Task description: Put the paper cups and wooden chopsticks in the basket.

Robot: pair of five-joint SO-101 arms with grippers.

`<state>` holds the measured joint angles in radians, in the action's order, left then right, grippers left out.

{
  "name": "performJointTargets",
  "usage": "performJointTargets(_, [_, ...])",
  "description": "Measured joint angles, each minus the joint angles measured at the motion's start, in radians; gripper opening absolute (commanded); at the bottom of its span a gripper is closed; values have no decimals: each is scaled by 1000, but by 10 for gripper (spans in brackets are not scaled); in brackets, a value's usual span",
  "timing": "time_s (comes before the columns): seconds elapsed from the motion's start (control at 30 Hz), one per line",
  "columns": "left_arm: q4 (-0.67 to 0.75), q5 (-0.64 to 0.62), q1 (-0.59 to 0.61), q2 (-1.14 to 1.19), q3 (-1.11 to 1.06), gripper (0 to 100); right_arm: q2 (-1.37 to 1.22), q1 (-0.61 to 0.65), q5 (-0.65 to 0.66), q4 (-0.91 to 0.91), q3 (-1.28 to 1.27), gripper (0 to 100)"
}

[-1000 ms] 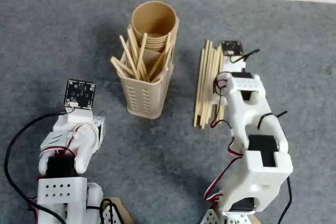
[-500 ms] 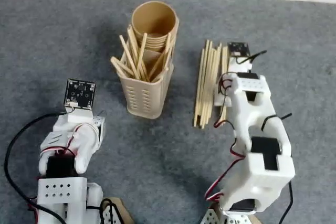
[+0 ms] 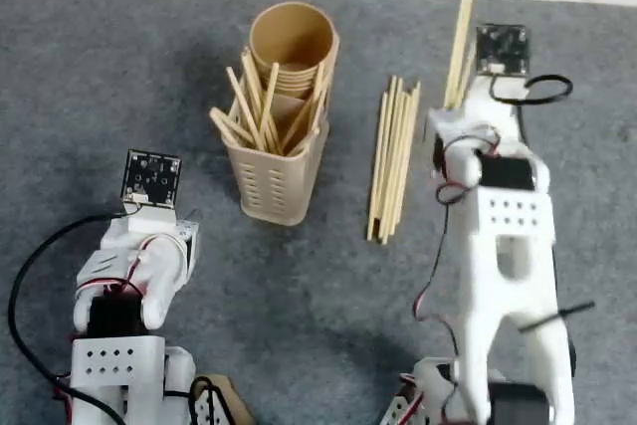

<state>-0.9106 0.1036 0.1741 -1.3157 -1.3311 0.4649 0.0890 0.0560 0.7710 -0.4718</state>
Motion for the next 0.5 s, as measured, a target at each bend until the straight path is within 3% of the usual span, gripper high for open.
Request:
performJointTargets(0.2, [0,0,0,0,0,206,164,91,0,-83,0,5])
performJointTargets(0.5, [0,0,0,0,0,206,209,232,0,-261,0,5])
